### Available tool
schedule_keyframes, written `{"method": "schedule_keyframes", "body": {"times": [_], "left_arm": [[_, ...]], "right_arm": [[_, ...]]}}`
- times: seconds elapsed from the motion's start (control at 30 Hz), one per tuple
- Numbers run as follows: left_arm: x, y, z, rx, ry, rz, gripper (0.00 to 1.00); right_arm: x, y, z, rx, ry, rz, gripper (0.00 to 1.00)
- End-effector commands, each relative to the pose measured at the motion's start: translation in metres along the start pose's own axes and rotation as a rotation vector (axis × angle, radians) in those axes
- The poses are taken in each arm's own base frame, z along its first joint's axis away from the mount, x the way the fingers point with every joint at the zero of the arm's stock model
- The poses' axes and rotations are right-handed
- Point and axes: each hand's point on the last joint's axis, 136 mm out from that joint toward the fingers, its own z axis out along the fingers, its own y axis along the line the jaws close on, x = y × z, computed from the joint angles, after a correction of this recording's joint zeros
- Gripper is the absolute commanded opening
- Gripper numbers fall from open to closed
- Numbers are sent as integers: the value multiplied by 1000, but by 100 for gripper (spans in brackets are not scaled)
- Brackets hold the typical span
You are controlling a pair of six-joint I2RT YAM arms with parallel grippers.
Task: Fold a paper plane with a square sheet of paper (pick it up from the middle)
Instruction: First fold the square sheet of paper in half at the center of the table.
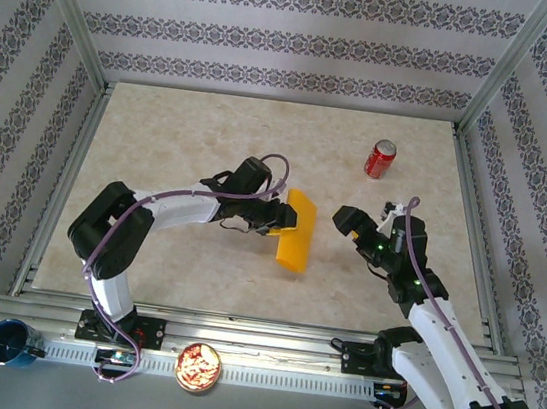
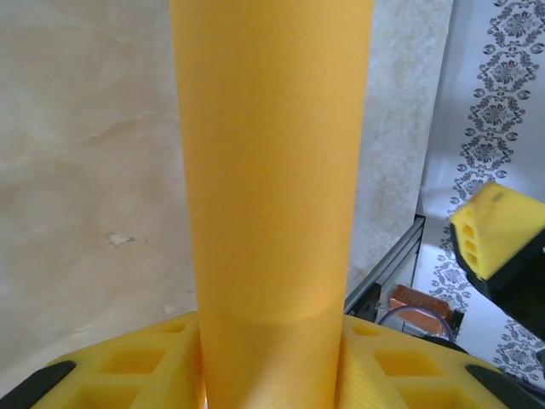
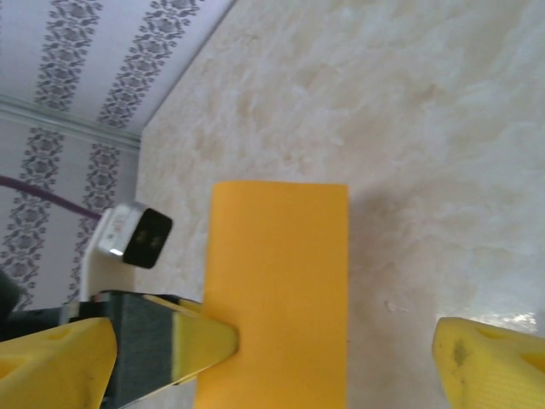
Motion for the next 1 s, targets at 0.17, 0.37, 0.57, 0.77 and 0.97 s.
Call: {"method": "schedule_keyframes", "body": {"times": [0.17, 0.37, 0.57, 0.77, 0.97], "left_arm": [[-3, 43, 7, -86, 7, -30, 40], [-1, 63, 14, -139, 9, -53, 41], [3, 82, 9, -228, -2, -50, 47], [2, 90, -4, -315, -26, -27, 56], [2, 97, -17, -390, -56, -22, 60]], "right_arm": [[20, 23, 21, -74, 120, -73, 90], [38, 16, 35, -23, 189, -75, 88], [44, 17, 40, -26, 203, -70, 88], [45, 17, 41, -21, 208, -71, 89], [45, 16, 43, -15, 211, -65, 89]]}}
